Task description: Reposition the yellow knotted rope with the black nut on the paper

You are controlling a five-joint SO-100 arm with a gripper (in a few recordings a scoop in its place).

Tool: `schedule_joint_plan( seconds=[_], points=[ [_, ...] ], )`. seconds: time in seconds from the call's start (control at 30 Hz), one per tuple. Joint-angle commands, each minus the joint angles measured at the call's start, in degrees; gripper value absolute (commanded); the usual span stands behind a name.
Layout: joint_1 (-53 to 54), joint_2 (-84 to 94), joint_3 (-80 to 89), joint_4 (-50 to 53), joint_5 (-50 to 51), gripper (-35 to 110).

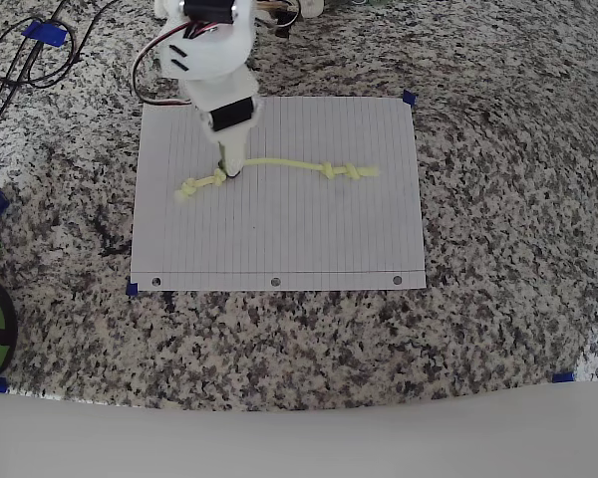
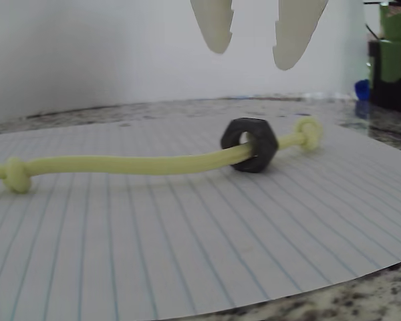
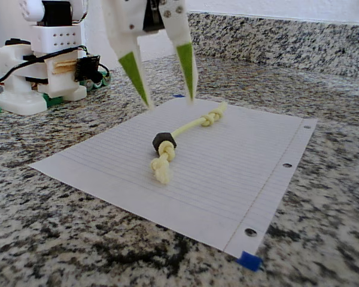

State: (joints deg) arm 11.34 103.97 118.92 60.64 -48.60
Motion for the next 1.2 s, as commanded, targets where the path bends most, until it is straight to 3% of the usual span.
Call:
schedule_joint_plan(
  seconds=[0.0,0.43,1.17],
  points=[
    [2.0,-2.3,-3.8,-0.4,3.6,50],
    [6.9,-11.2,-8.4,-4.9,13.1,41],
    [6.2,-18.5,-10.0,-10.0,14.6,38]
  ],
)
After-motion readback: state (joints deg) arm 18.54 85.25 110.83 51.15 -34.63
